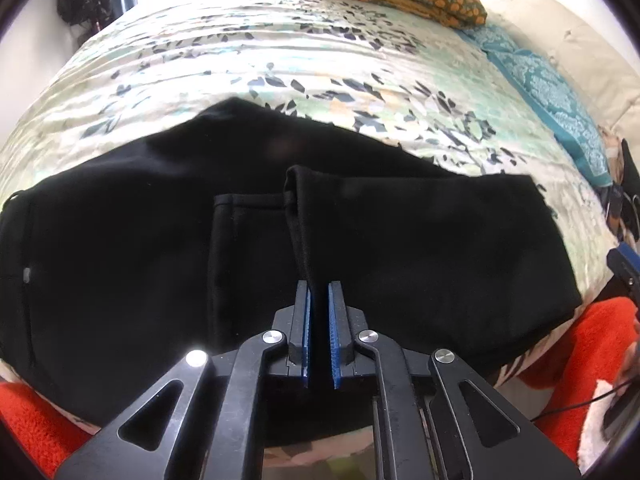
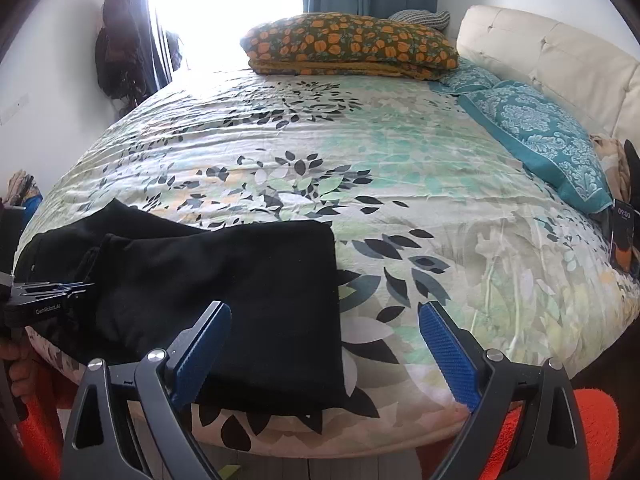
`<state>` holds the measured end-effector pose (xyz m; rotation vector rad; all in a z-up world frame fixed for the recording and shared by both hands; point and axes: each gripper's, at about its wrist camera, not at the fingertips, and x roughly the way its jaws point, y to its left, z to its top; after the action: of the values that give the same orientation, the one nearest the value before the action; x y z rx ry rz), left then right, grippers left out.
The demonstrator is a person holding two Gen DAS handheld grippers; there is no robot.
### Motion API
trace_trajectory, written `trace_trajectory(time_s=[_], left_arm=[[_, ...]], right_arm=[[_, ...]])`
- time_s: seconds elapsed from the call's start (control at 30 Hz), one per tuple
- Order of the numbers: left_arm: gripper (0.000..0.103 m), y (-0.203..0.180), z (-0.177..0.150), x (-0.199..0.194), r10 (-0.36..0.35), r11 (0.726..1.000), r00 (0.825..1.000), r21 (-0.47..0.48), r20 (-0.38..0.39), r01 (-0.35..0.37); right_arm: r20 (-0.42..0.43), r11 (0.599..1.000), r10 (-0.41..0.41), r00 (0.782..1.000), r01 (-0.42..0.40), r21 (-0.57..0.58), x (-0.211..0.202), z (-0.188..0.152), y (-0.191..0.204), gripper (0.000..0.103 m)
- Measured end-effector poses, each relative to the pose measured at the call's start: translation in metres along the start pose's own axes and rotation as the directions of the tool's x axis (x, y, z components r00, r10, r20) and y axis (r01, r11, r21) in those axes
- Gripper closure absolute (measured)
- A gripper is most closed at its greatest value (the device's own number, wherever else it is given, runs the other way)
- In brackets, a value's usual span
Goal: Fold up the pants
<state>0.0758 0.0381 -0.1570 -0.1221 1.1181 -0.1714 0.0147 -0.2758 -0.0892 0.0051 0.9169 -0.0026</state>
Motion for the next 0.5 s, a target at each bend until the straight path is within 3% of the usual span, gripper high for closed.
trace_trajectory(time_s=[0.13,0.3,0.5], left_arm=[[0.097,0.011,0.001,-0.036,-0.001,1.0,0.998,-0.005,0.063,0.001],[0.097,0.018,-0.012,0.011,0.094,0.995,0.994,0.029,-0.051,-0.092],[0.096,0.012,-0.012,0.011,0.111,0.992,0.993,0.064,-0.03,-0.109]], right_arm=[[0.01,0.997,-0.019,1.0,0.018,0.077,-0.002,0.001,-0.021,0.008],[-0.101,0.987,0.069,0.992,-0.053,0.153,0.025,-0.005,-0.029,0.008],[-0.127,0.983,0.143,0.981,-0.126,0.137,0.03,-0.008,-0.014,0.008]])
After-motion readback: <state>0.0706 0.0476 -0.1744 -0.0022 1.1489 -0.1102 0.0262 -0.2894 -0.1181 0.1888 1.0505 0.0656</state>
